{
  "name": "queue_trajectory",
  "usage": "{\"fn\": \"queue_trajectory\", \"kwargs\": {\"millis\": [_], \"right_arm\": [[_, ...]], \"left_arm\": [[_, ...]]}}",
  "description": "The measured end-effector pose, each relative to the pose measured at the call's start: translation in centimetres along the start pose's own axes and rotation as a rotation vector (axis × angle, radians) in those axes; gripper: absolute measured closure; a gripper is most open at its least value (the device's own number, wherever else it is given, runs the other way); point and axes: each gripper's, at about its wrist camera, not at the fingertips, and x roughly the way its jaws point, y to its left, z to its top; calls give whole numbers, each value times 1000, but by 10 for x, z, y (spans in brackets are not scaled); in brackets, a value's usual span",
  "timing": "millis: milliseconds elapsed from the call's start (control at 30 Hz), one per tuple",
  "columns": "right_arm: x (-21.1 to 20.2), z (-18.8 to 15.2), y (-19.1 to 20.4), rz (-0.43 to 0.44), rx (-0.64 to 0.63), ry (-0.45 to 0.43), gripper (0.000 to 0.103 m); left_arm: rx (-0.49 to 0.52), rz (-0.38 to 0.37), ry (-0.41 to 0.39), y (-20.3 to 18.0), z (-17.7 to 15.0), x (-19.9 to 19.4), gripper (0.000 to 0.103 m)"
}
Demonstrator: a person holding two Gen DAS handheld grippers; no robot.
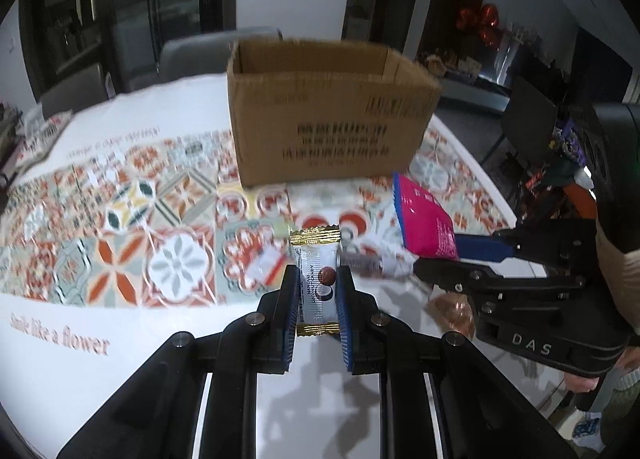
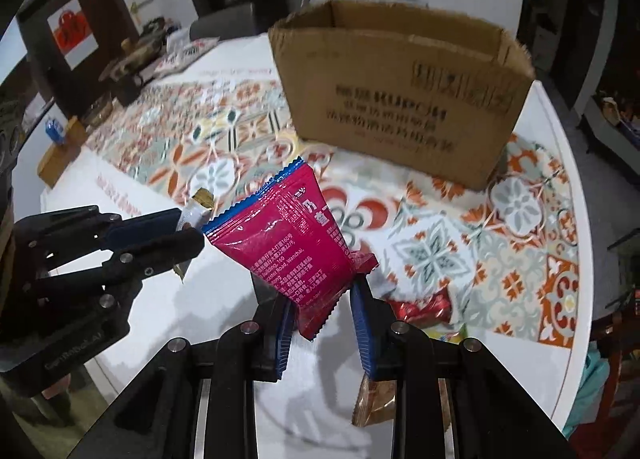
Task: Organize snacks
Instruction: 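Lift both held snacks and carry them over the cardboard box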
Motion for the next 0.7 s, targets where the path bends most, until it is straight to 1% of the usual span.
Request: {"fn": "queue_trajectory", "kwargs": {"millis": [133,433,700], "right_arm": [[-16,6,-2,-2,13,-54,75],[-40,23,-8,-3,54,-142,75],[-68,55,-15,-28,69,-249,75]], "left_arm": [[21,13,-59,-3,16,-12,84],[35,24,-142,-5,45,-25,84],[57,34,-231,-3,85,-42,84]]}}
